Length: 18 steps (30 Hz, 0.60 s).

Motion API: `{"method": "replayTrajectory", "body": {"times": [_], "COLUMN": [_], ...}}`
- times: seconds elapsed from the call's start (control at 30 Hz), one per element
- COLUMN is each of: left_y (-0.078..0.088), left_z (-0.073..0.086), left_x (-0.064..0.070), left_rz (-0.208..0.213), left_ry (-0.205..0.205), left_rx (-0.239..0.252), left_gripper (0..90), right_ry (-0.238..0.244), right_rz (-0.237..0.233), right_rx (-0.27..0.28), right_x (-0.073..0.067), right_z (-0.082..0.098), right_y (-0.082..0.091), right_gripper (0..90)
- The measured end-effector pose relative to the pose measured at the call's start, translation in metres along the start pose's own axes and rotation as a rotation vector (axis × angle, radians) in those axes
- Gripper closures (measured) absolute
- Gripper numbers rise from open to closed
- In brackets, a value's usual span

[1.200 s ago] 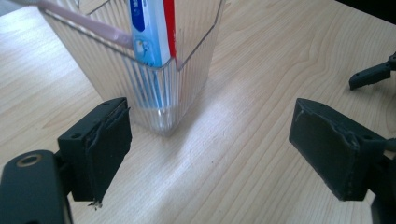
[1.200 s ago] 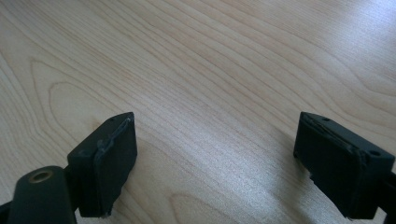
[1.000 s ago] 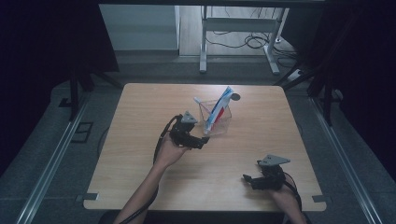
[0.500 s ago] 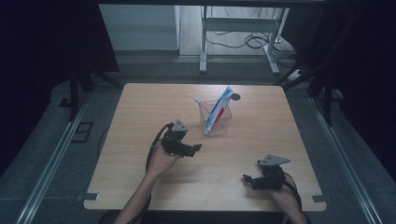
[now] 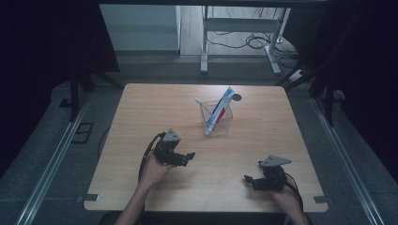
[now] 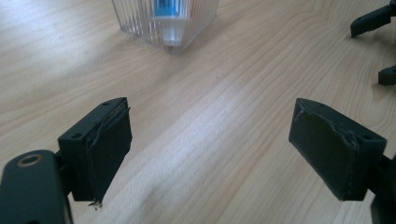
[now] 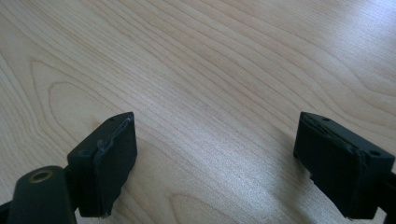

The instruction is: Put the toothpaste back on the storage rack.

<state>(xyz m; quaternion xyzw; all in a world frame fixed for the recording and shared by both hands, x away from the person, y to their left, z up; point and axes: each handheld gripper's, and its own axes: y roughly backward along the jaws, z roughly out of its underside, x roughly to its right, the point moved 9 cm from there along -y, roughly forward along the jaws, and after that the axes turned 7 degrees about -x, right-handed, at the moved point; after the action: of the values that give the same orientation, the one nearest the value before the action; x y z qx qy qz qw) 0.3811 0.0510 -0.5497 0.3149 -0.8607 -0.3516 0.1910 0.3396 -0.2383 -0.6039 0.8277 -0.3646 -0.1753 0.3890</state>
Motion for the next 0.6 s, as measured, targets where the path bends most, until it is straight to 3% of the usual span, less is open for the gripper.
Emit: {"method": "replayTrajectory", "body": {"times": [0.6], "left_y": [0.002], "left_z": [0.041], "left_x": [0.002], "left_rz": [0.002], "left_ry": [0.039], "left_rx": [-0.011], "left_gripper": [13.5], "right_ry": [-0.001], "right_rz": [0.0], "right_rx": [0.0], "right_x": [0.0], "right_z": [0.0], "right_y": [0.0], "right_gripper": [13.3]}}
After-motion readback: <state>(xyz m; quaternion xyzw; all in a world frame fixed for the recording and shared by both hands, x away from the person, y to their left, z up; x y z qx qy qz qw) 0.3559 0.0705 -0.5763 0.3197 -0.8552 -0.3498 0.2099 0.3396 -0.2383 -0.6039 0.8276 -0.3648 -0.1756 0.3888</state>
